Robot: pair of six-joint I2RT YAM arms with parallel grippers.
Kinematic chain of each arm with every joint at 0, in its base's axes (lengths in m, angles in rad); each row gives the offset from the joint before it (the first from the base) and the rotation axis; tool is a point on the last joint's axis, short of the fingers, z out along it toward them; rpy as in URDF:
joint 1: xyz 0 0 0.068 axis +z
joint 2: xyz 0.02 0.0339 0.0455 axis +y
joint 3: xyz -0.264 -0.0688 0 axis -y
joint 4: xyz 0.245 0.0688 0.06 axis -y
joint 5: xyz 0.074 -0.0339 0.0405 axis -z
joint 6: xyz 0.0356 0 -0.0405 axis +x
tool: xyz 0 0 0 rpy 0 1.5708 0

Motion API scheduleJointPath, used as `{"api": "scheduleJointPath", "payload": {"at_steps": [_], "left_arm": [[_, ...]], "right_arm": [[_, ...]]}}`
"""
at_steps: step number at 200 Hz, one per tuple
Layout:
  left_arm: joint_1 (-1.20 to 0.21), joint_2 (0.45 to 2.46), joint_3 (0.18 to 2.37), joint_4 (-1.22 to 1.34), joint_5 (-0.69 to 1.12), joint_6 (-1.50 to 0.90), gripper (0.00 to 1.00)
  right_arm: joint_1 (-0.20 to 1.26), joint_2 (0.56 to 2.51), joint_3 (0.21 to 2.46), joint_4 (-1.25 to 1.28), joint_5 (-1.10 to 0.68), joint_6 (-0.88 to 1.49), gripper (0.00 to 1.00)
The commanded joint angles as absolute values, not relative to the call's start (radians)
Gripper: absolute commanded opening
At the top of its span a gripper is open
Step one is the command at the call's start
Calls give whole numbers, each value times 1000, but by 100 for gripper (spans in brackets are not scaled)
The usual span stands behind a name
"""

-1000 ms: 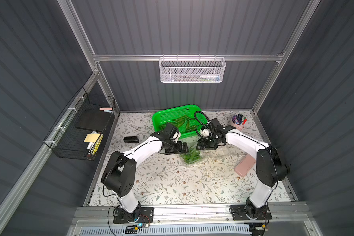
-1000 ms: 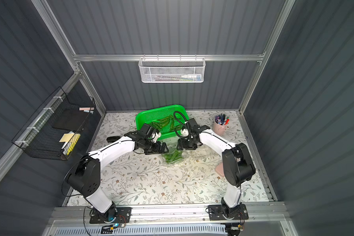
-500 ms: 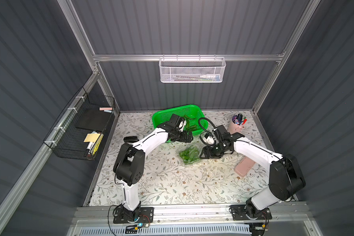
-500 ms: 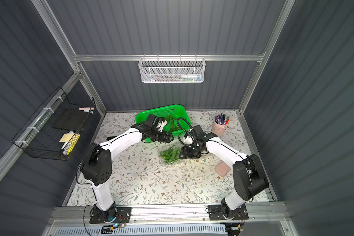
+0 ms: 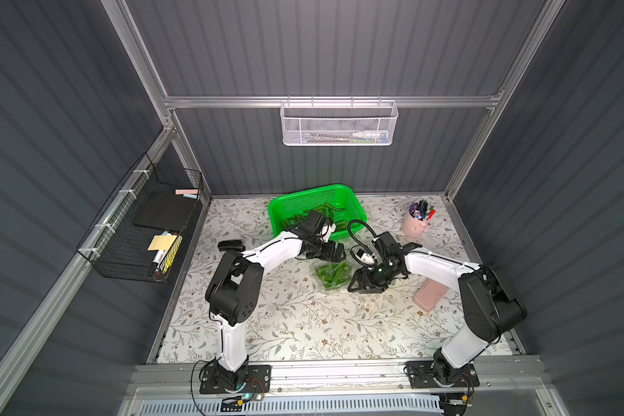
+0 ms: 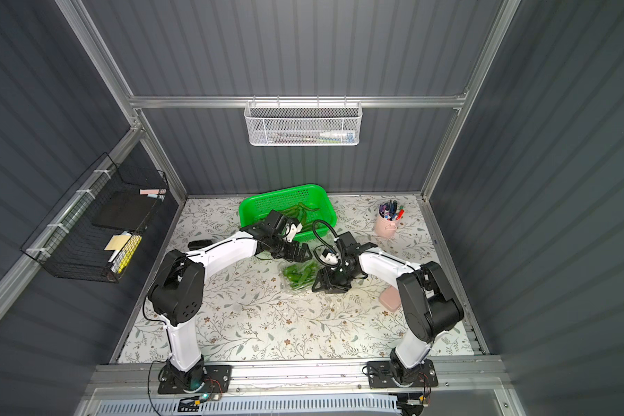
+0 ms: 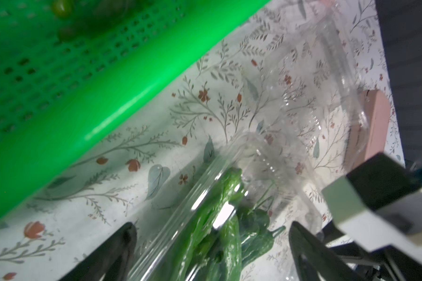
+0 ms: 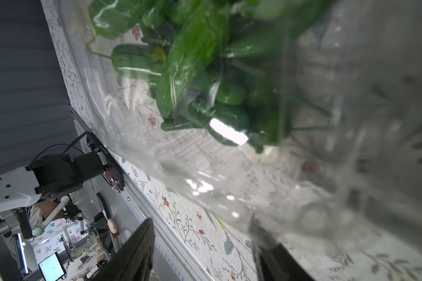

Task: Take small green peppers out of containers
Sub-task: Adjust the packing box at the center of the board.

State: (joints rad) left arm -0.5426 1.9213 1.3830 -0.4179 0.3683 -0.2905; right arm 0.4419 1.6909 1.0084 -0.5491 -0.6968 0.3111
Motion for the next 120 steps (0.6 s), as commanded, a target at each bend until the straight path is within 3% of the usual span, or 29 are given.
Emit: {"api": "scheduleJointPath", "payload": {"at_steps": [1,55,120], "left_arm": [[-548,1884,1302,-407,423,-291,99],[-548,1752,1155,-340,490,-399,99],[-548,1728,1173,-344,390,-479,99]], "right_arm": [[410,1729,1075,-488,-738,333,64],[351,1773,1178,-459,-717,398,64],[351,1648,995,-413,-620,508,58]]}}
